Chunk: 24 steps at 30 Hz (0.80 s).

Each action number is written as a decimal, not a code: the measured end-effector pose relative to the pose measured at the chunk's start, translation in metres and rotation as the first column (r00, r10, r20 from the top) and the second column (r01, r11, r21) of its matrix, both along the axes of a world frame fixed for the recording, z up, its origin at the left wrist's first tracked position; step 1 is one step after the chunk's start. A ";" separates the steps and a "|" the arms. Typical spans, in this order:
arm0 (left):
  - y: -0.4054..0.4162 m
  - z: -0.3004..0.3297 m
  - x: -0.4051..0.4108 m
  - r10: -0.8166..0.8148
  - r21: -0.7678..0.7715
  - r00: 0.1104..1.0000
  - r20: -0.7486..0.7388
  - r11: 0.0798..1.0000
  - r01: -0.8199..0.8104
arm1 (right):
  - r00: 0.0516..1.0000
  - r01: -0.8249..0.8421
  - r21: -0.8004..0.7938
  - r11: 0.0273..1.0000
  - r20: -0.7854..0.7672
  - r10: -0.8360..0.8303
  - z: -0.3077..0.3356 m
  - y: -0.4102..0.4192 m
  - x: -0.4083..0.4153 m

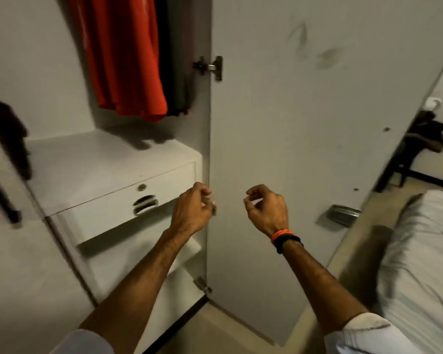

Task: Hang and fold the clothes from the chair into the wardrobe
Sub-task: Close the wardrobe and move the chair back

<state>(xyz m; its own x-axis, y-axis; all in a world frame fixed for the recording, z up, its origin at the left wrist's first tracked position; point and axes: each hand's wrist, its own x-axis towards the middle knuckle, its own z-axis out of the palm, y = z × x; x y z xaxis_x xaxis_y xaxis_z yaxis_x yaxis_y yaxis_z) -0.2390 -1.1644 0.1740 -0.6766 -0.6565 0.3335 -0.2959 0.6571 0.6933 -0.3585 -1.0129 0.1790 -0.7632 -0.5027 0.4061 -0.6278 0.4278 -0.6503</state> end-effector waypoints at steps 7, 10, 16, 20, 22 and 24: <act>0.128 0.013 -0.132 -0.201 -0.049 0.980 -0.013 0.979 0.200 | 0.929 0.280 -0.272 0.921 -0.166 -0.331 0.019 0.141 -0.090; 0.174 0.014 -0.172 -0.207 -0.043 0.978 0.011 0.977 0.207 | 0.847 0.346 -0.427 0.835 -0.240 -0.474 0.025 0.178 -0.128; 0.239 0.022 -0.221 -0.191 -0.040 0.978 0.082 0.980 0.195 | 0.979 0.202 -0.320 0.926 0.097 -0.181 0.040 0.219 -0.194; 0.255 0.029 -0.227 -0.173 -0.038 0.977 0.126 0.983 0.179 | 0.948 -0.040 -0.359 0.933 0.280 0.148 0.037 0.237 -0.209; 0.256 0.032 -0.223 -0.154 -0.041 0.978 0.144 0.986 0.161 | 0.936 -0.058 -0.389 0.920 0.300 0.185 0.038 0.242 -0.214; 0.256 0.033 -0.217 -0.131 -0.049 0.979 0.156 0.989 0.140 | 0.882 -0.077 -0.426 0.901 0.392 0.261 0.040 0.242 -0.218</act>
<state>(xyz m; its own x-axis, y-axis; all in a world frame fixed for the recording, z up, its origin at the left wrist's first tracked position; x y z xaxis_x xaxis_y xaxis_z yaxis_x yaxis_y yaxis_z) -0.4560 -0.9082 0.2066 -0.8038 -0.5373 0.2555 -0.2999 0.7368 0.6060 -0.5767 -0.7713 0.2187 -0.8229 -0.5119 0.2464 -0.2850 -0.0032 -0.9585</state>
